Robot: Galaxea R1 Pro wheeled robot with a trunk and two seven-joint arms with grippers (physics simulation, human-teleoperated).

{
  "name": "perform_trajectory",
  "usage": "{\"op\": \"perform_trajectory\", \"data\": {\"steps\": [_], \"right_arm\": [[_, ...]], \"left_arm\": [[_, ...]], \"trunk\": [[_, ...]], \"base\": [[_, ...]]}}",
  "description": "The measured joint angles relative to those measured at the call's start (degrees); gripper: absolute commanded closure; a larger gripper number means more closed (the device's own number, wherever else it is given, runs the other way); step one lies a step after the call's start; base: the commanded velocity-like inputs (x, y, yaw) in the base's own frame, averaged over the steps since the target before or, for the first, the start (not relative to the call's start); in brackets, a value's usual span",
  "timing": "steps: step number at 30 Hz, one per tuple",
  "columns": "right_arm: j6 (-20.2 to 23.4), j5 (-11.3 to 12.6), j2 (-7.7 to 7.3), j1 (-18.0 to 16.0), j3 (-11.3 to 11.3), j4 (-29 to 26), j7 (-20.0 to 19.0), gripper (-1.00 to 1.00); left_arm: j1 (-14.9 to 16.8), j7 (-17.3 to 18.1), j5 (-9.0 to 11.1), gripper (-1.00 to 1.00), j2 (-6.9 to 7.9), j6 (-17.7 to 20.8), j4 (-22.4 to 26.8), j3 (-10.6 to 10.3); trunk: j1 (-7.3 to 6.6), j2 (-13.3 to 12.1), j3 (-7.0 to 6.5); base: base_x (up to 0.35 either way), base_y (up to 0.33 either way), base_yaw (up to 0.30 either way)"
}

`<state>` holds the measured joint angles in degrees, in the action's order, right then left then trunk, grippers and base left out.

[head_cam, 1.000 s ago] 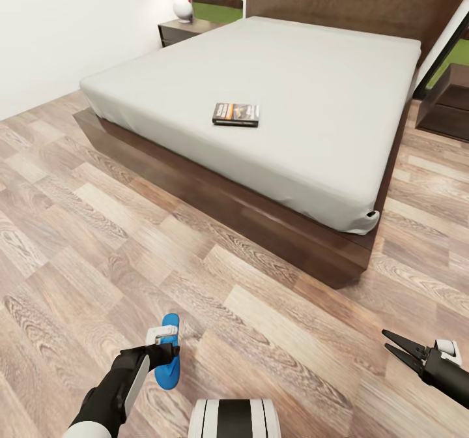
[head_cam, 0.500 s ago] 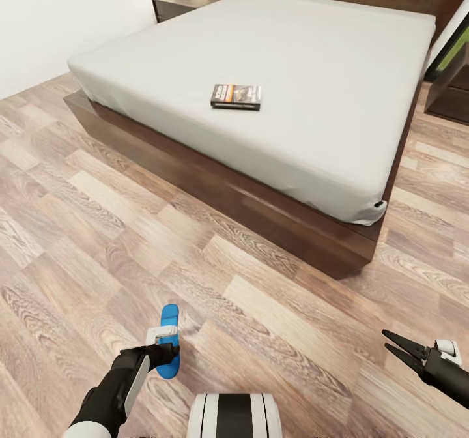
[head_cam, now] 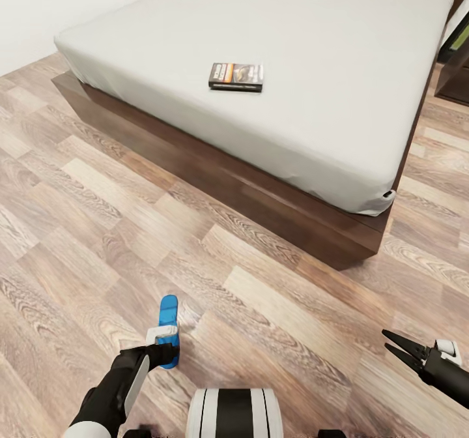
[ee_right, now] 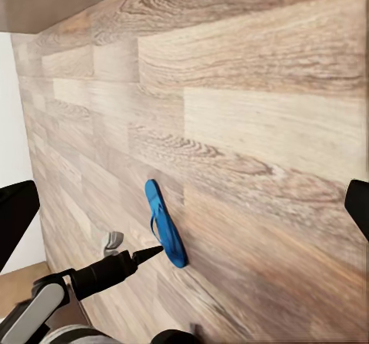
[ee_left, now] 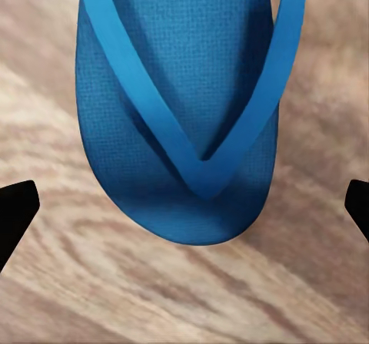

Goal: In the bedroom, move the book from the bed onto either nightstand, and place the two sandals side by side next to the bed.

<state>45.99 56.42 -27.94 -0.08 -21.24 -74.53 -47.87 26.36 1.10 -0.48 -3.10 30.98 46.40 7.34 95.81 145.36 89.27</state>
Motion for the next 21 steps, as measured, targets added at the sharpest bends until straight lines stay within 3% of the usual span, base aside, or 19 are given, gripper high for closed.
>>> {"op": "perform_trajectory", "data": {"steps": [21], "right_arm": [[-0.1, 0.0, 0.0, 0.0, 0.0, 0.0, 0.0, -1.0]], "left_arm": [[0.0, 0.0, 0.0, -1.0, 0.0, -0.1, 0.0, 0.0]], "trunk": [[0.0, 0.0, 0.01]], "base": [[0.049, 0.0, 0.0]]}}
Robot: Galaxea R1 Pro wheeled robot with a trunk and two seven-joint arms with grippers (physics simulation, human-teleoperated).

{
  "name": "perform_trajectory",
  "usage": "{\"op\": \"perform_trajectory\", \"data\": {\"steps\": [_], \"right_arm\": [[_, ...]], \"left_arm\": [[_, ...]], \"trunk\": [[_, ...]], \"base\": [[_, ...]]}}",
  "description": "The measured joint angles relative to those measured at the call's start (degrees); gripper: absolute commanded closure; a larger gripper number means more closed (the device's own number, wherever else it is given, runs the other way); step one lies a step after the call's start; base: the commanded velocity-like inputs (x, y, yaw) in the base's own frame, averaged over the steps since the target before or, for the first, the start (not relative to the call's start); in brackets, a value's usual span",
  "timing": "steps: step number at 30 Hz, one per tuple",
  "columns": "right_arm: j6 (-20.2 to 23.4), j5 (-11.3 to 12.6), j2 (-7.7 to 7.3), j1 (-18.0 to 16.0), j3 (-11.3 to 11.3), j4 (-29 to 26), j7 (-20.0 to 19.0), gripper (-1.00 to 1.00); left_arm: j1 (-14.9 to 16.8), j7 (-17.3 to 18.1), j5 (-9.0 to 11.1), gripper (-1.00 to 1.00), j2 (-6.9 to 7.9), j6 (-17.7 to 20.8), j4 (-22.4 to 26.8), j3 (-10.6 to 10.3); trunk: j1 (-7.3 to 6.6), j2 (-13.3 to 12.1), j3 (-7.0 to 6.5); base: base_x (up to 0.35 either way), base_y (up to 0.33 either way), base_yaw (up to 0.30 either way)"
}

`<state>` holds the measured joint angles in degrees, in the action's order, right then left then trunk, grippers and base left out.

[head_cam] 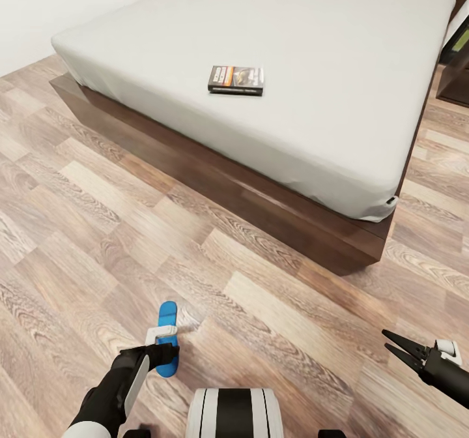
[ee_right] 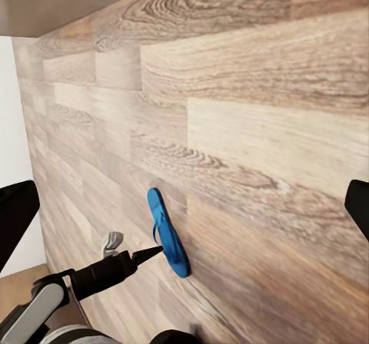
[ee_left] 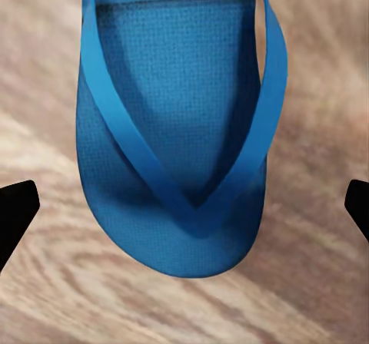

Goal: In the bedroom, move the book from the bed onto either nightstand, and place the two sandals side by side next to the bed.

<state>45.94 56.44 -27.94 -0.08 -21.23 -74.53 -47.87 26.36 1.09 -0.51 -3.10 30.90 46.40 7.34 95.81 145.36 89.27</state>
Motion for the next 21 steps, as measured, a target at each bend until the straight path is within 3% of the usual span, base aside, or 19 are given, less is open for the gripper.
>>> {"op": "perform_trajectory", "data": {"steps": [11, 21], "right_arm": [[0.0, 0.0, 0.0, 0.0, 0.0, 0.0, 0.0, -1.0], [0.0, 0.0, 0.0, 0.0, 0.0, 0.0, 0.0, -1.0]], "left_arm": [[0.0, 0.0, 0.0, -1.0, 0.0, 0.0, 0.0, 0.0], [0.0, 0.0, 0.0, -1.0, 0.0, 0.0, 0.0, 0.0]], "trunk": [[-0.02, 0.0, 0.0], [0.0, 0.0, 0.0]], "base": [[0.131, 0.0, 0.0], [0.016, 0.0, 0.0]]}}
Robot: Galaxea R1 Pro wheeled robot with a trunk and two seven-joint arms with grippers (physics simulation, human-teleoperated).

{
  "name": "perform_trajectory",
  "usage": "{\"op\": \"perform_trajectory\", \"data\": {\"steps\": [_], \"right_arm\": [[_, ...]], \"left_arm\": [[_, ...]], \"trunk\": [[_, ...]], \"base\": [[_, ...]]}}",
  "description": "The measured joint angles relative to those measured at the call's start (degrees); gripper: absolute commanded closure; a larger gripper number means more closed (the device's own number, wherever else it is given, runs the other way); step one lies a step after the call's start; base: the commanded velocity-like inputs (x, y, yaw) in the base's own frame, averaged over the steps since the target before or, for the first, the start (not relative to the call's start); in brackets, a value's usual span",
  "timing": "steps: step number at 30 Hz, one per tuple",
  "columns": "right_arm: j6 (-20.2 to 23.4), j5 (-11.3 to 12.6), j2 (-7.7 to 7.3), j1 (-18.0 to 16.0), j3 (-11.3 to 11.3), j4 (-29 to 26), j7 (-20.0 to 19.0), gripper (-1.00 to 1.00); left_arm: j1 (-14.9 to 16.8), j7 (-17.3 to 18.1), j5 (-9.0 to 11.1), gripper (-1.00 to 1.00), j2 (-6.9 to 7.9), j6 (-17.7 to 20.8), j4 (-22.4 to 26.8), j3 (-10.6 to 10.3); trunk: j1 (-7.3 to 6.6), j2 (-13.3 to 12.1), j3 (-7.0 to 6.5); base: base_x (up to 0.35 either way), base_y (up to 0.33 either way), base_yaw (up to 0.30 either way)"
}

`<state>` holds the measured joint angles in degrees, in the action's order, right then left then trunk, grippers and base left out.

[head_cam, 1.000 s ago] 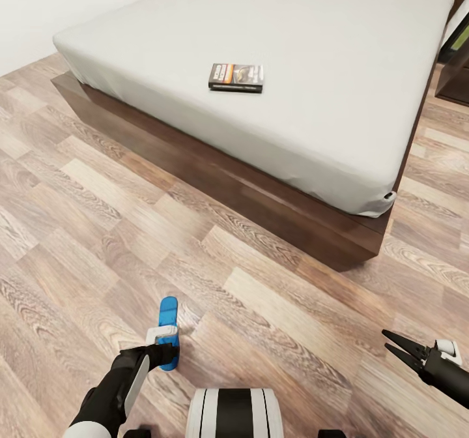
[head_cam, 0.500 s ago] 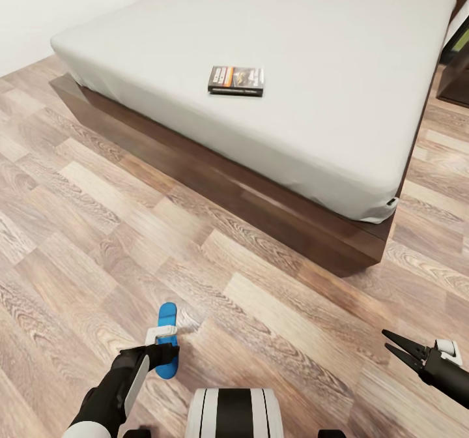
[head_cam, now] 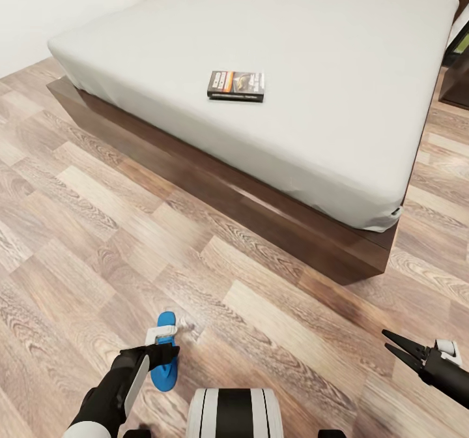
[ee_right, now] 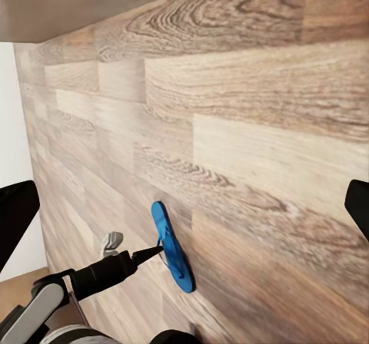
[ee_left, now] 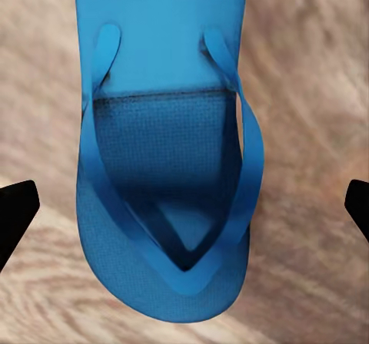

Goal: In the bedroom, move the book from the bed onto either nightstand, and place the two sandals side by side next to the bed.

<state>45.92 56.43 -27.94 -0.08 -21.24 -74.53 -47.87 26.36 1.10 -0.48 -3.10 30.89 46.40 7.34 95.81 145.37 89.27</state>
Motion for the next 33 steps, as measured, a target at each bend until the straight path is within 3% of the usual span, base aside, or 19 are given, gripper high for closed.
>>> {"op": "perform_trajectory", "data": {"steps": [12, 20, 26, 33], "right_arm": [[0.0, 0.0, 0.0, 0.0, 0.0, 0.0, 0.0, -1.0], [0.0, 0.0, 0.0, 0.0, 0.0, 0.0, 0.0, -1.0], [0.0, 0.0, 0.0, 0.0, 0.0, 0.0, 0.0, -1.0], [0.0, 0.0, 0.0, 0.0, 0.0, 0.0, 0.0, -1.0]], "left_arm": [[0.0, -0.1, 0.0, -1.0, 0.0, 0.0, 0.0, 0.0], [0.0, -0.1, 0.0, -1.0, 0.0, 0.0, 0.0, 0.0], [0.0, -0.1, 0.0, -1.0, 0.0, 0.1, 0.0, 0.0], [0.0, -0.1, 0.0, -1.0, 0.0, 0.1, 0.0, 0.0]], "trunk": [[0.26, 0.1, 2.21], [0.26, 0.1, 2.22], [0.42, 0.2, 3.54], [0.41, 0.2, 3.55]], "base": [[0.0, 0.0, 0.0], [0.0, 0.0, 0.0], [0.0, 0.0, 0.0], [0.0, 0.0, 0.0]]}}
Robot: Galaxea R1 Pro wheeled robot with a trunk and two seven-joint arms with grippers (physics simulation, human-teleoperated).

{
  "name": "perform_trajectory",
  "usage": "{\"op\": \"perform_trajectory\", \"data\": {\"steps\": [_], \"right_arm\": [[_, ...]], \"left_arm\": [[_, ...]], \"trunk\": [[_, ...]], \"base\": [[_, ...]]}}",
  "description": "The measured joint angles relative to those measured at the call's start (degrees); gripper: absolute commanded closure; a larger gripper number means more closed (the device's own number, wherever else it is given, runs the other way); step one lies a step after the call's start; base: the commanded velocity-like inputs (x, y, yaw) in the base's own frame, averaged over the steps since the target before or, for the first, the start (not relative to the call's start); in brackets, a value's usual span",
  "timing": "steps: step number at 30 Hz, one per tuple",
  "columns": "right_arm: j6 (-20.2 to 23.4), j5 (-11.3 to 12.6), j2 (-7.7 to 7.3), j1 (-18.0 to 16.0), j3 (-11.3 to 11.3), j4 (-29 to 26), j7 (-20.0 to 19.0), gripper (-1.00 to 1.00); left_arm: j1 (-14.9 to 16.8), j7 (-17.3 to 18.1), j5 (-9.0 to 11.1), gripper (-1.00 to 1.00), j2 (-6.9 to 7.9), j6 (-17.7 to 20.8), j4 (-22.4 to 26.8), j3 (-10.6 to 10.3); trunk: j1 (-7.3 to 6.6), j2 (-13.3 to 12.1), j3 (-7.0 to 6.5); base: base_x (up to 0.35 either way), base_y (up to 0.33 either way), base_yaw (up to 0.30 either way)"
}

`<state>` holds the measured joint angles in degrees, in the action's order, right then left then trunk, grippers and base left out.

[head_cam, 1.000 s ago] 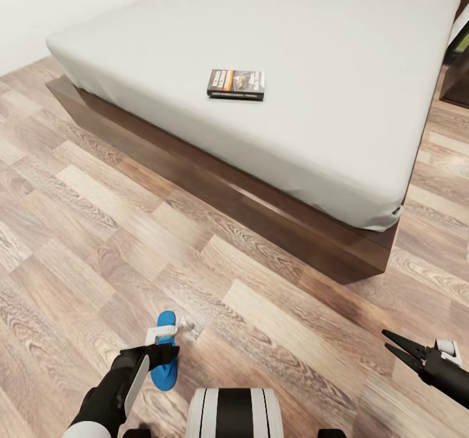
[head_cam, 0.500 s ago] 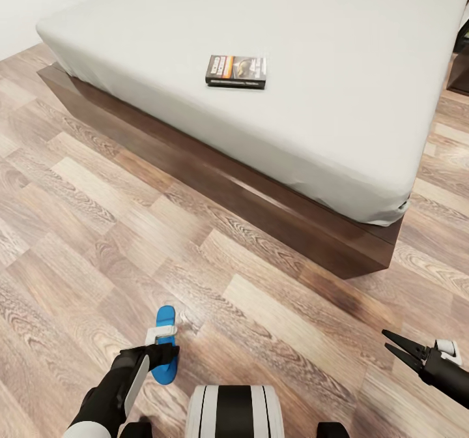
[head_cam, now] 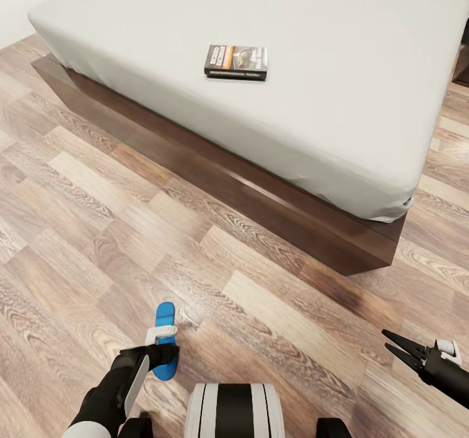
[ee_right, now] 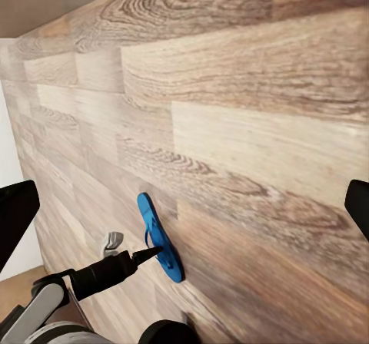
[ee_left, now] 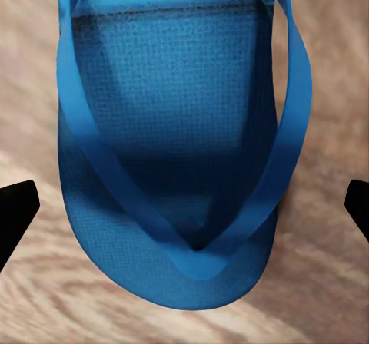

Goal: In the bedroom, move the book from the bed onto either nightstand, and place the two sandals side by side next to the bed.

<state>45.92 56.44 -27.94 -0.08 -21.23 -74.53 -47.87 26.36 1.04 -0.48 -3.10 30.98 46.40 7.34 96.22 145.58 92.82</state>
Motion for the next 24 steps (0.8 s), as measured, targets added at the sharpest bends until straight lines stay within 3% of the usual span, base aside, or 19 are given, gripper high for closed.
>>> {"op": "perform_trajectory", "data": {"steps": [24], "right_arm": [[0.0, 0.0, 0.0, 0.0, 0.0, 0.0, 0.0, -1.0]], "left_arm": [[0.0, 0.0, 0.0, -1.0, 0.0, -0.1, 0.0, 0.0]], "trunk": [[0.0, 0.0, 0.0]], "base": [[0.046, 0.0, 0.0]]}}
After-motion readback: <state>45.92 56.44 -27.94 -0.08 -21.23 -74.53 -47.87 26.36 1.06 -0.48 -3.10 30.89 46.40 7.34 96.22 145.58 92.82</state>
